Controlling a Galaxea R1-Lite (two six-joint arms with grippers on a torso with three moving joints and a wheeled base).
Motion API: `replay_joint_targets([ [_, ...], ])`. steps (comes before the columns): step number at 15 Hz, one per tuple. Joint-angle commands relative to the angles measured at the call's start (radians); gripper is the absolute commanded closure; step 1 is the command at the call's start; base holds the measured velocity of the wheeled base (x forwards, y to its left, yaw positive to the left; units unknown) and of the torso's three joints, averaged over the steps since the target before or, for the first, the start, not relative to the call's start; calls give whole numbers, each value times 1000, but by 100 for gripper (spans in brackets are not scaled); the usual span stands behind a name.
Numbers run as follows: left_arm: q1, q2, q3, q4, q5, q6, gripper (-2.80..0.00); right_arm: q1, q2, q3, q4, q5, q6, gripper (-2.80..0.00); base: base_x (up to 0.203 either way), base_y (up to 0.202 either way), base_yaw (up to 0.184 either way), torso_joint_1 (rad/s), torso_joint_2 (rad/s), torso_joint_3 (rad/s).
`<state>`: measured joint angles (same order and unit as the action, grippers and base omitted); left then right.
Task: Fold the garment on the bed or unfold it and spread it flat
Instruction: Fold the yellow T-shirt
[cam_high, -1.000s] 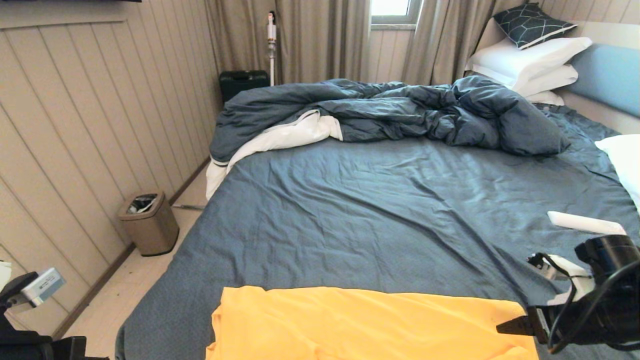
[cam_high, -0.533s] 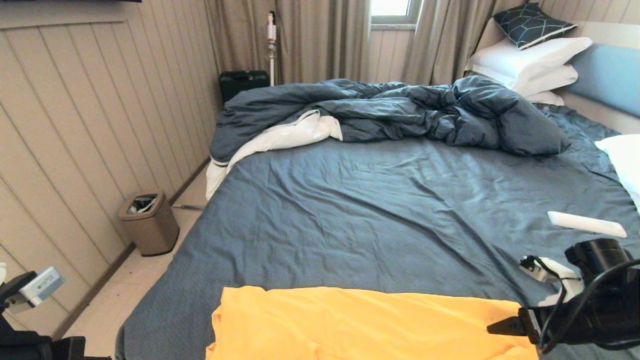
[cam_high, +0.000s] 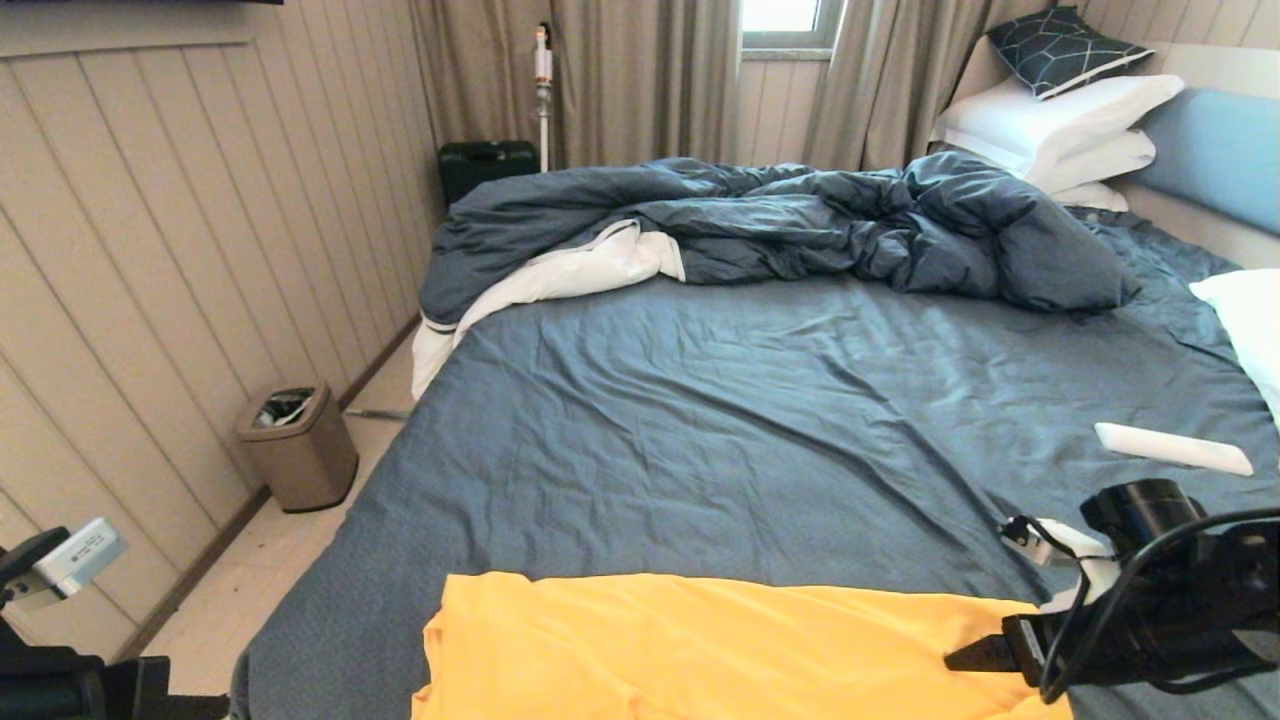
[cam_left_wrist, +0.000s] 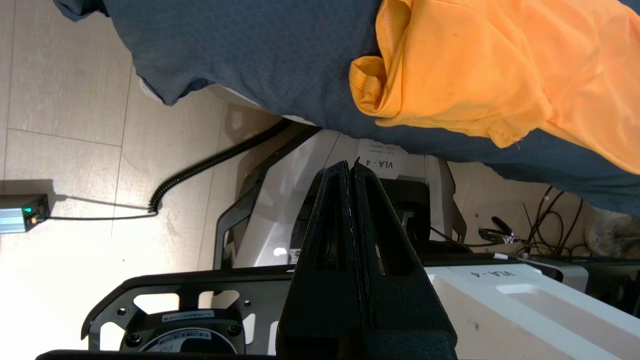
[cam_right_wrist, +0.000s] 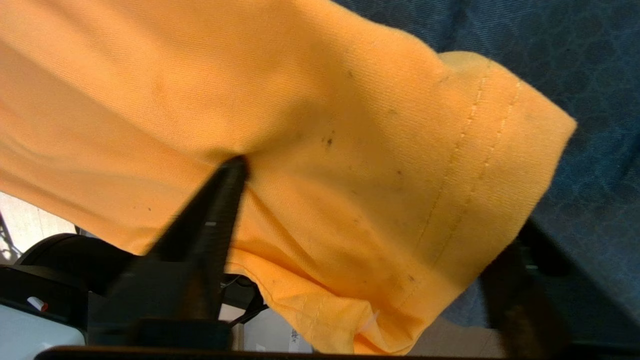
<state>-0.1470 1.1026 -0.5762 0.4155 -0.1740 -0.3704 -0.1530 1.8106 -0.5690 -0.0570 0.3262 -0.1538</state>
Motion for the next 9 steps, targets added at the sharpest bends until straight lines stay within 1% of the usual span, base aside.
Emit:
replay_joint_targets([
  [1,0,5,4,2,-1,-2,0,3,-7,6,0,2,-1,0,0,0,0,0,0,0],
  [6,0,13,-1,2,-2,-2,0,-14,-59,15,4,0,-6,0,0,0,0,0,0,0],
  [9,-2,6,-1,3,-18,-2,0,-88,-69,7,3,-2,-20,0,0,0,0,0,0,0],
])
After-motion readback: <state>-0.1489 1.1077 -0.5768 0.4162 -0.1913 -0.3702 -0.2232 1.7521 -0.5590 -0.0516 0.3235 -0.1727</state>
